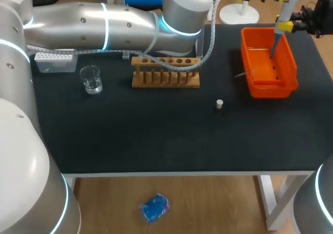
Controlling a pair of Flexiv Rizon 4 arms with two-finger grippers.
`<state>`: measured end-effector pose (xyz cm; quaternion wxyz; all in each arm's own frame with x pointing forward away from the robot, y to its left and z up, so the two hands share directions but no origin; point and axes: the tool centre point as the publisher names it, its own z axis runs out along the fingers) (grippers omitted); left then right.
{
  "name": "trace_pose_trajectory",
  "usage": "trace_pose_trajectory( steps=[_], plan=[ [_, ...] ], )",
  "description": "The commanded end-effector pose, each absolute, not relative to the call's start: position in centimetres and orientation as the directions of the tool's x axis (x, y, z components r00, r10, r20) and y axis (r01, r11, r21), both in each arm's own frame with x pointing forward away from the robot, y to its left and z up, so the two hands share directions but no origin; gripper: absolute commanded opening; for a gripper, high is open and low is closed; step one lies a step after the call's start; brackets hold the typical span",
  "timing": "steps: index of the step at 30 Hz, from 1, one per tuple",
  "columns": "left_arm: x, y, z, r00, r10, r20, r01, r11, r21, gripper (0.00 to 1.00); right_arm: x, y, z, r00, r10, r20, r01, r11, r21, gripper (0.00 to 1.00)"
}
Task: Invert the test tube, pick up the pipette, mount the tip to pipette, aspirate from beaker and dispense into the tube, eject the tip, return the pipette, and cap with the stopper.
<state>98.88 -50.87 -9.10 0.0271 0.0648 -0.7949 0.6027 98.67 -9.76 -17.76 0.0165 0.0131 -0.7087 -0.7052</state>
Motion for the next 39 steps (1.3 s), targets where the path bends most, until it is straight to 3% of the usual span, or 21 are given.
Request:
trace_pose_trajectory(
  steps=[1, 32, 34, 35, 37, 39],
  plan=[
    [98.7, -51.0, -9.8, -0.992, -0.072, 0.106, -0.121, 0.248, -0.961, 0.00, 98.9, -9.7, -16.7, -0.999, -0.049, 0.005, 0.004, 0.007, 1.000, 0.00],
    [99.8, -47.7, -3.8, -0.993, -0.116, -0.034, 0.010, 0.202, -0.979, 0.00, 98.9, -9.7, -16.7, -0.999, -0.049, 0.005, 0.004, 0.007, 1.000, 0.00],
    [99.8, -47.3, -3.7, -0.992, -0.124, -0.037, 0.011, 0.206, -0.978, 0.12, 98.9, -9.7, -16.7, -0.999, -0.049, 0.005, 0.004, 0.007, 1.000, 0.00],
    [99.9, -47.2, -3.7, -0.991, -0.126, -0.037, 0.010, 0.208, -0.978, 0.13, 98.9, -9.7, -16.7, -0.999, -0.049, 0.005, 0.004, 0.007, 1.000, 0.00],
    [99.9, -46.9, -3.7, -0.991, -0.131, -0.038, 0.009, 0.211, -0.977, 0.27, 98.9, -9.7, -16.7, -0.999, -0.049, 0.005, 0.004, 0.007, 1.000, 0.00],
    [99.9, -46.6, -3.6, -0.990, -0.136, -0.040, 0.010, 0.217, -0.976, 0.72, 98.9, -9.7, -16.7, -0.999, -0.049, 0.005, 0.004, 0.007, 1.000, 0.00]
  ],
)
